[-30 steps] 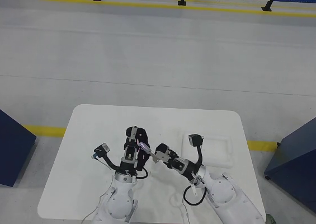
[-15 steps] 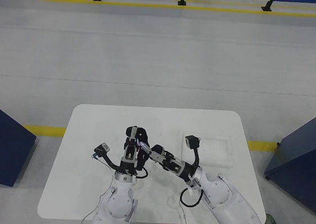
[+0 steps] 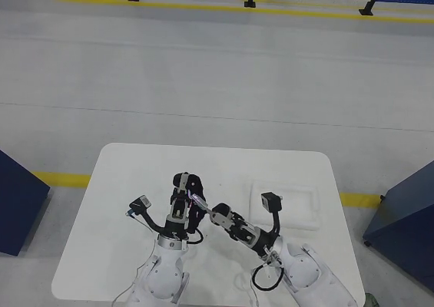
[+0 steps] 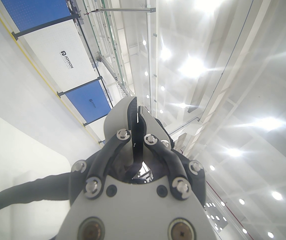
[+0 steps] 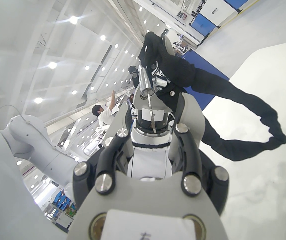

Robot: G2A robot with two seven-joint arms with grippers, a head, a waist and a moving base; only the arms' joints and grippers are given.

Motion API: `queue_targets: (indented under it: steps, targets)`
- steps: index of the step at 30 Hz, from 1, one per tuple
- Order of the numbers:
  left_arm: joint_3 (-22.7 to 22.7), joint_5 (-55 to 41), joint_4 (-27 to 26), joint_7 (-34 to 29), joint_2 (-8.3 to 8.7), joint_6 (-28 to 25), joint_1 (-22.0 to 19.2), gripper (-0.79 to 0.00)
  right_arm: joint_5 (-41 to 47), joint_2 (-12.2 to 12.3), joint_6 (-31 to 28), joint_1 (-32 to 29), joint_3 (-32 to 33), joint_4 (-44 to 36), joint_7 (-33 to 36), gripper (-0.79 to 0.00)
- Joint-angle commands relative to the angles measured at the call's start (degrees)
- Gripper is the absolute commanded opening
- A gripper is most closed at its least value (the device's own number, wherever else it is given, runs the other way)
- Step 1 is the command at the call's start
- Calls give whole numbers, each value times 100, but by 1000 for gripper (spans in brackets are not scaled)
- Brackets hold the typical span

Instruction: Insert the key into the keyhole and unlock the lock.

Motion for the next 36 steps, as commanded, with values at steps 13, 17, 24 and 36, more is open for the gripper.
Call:
queue_targets:
  steps: [13, 17, 24, 36]
  targets:
    - [-2, 3, 15, 4, -2, -12, -4, -785, -310, -27, 99, 44, -80, -38, -72, -785]
    - [-6, 2, 10, 0, -1, -13, 0, -785, -270, -32, 117, 38, -80, -89, -103, -785]
    - [-10, 1, 0, -6, 0, -11, 7, -785, 232, 10, 121, -36, 40, -261, 131, -785]
    - [-15, -2, -14, -15, 1, -7, 16, -785, 1923, 159, 740, 5, 333, -512, 1541, -785]
